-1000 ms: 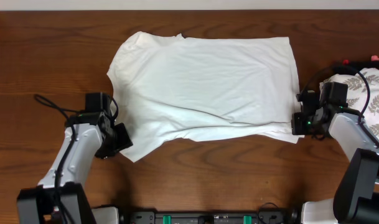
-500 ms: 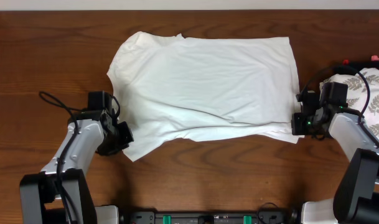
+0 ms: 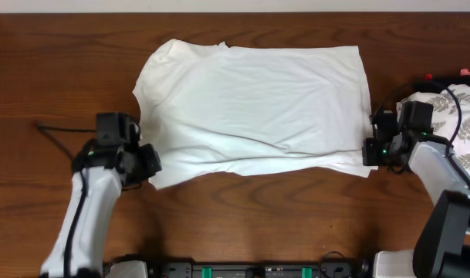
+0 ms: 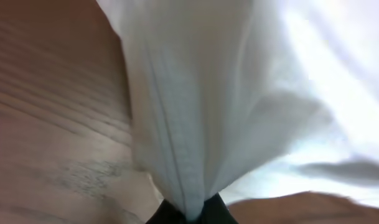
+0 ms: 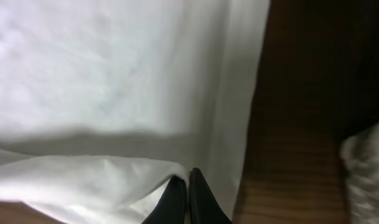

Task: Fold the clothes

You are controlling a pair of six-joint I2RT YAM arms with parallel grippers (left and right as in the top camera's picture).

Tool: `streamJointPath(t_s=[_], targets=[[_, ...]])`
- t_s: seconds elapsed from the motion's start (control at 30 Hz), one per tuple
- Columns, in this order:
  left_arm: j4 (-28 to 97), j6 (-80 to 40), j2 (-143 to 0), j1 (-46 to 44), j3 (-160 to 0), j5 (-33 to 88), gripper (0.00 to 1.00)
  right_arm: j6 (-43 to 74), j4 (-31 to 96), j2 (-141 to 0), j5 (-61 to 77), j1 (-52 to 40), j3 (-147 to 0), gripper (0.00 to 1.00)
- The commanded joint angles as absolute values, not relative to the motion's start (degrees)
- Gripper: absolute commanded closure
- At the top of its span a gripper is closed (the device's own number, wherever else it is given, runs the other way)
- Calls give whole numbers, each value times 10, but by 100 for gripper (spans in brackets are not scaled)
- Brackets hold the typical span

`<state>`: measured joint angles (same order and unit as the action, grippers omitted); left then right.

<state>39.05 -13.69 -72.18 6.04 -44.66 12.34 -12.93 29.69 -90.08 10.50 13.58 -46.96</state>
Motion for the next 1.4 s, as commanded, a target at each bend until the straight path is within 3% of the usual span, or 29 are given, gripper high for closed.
streamJointPath(t_s=[0.0, 0.33, 0.9, 1.13, 1.37], targets=[[389, -143, -674, 85, -457, 126, 94, -116, 294, -860, 109, 135, -468, 99], [378, -166, -595, 126, -457, 126, 94, -103, 302, -824, 108, 135, -468, 99], [312, -192, -585, 126, -457, 126, 94, -66, 272, -818, 108, 135, -468, 99], [266, -192, -617, 126, -456, 126, 85, -26, 240, -819, 108, 134, -468, 99], [242, -192, -694, 126, -456, 127, 84, -26, 235, -819, 108, 134, -468, 99]])
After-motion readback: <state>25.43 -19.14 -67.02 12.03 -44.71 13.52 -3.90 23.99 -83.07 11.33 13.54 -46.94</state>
